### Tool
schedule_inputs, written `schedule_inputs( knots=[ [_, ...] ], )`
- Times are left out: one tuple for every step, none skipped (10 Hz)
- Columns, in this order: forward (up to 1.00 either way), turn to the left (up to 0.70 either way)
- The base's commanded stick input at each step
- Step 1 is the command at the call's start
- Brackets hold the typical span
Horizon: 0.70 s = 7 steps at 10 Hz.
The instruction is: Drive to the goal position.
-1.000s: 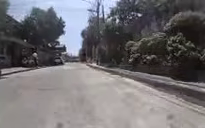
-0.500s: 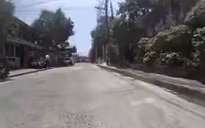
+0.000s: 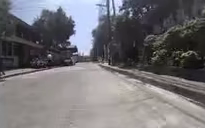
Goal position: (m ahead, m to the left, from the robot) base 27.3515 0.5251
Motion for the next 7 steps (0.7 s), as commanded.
schedule_inputs(
  knots=[
    [1.0, 0.02],
    [1.0, 0.02],
    [1.0, 0.02],
    [1.0, 0.02],
    [1.0, 0.02],
    [1.0, 0.02],
    [1.0, 0.02]
  ],
)
